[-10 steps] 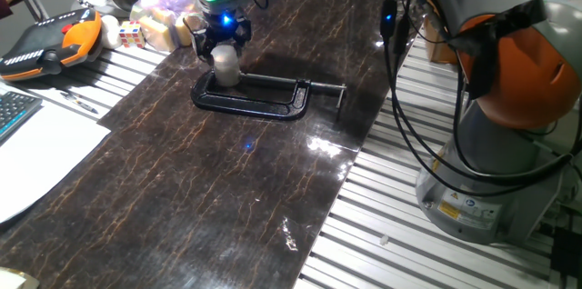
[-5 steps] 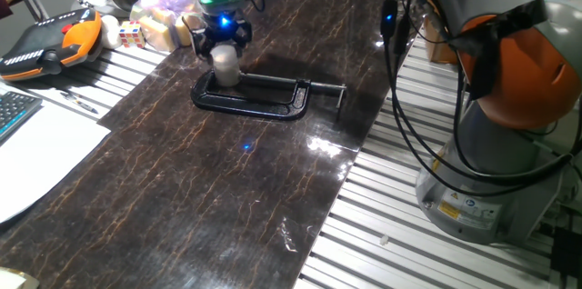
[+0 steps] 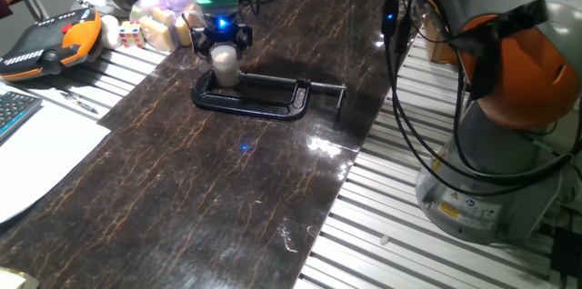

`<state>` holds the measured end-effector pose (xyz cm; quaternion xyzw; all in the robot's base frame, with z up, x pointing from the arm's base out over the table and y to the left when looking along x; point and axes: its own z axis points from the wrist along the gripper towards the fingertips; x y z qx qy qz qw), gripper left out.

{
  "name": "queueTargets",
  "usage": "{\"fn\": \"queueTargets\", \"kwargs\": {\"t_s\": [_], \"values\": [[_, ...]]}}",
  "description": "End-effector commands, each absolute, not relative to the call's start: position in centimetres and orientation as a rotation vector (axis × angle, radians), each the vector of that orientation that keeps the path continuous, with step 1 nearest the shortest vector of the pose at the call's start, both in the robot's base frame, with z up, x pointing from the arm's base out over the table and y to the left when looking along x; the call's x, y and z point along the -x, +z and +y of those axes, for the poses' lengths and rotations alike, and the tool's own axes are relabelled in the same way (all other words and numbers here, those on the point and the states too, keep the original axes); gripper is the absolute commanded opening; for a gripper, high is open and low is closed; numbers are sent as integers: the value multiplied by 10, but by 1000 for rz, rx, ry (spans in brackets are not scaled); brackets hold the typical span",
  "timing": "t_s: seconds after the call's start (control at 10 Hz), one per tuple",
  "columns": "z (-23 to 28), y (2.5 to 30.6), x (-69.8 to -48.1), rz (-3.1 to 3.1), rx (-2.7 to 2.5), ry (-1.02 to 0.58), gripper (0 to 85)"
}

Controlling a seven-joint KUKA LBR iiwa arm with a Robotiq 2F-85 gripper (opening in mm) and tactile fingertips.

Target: Screw the lid onto the jar

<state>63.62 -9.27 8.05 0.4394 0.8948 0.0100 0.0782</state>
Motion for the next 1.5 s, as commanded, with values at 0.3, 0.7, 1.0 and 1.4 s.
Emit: {"fn": "queueTargets", "kwargs": {"t_s": [0.3,0.7,1.0,1.4], "values": [[-93,81,-637,2589,-1460,34,703],[-93,80,-637,2460,-1641,34,707],[-93,80,-637,2405,-1715,39,710],[-93,80,-638,2352,-1776,29,727]]}}
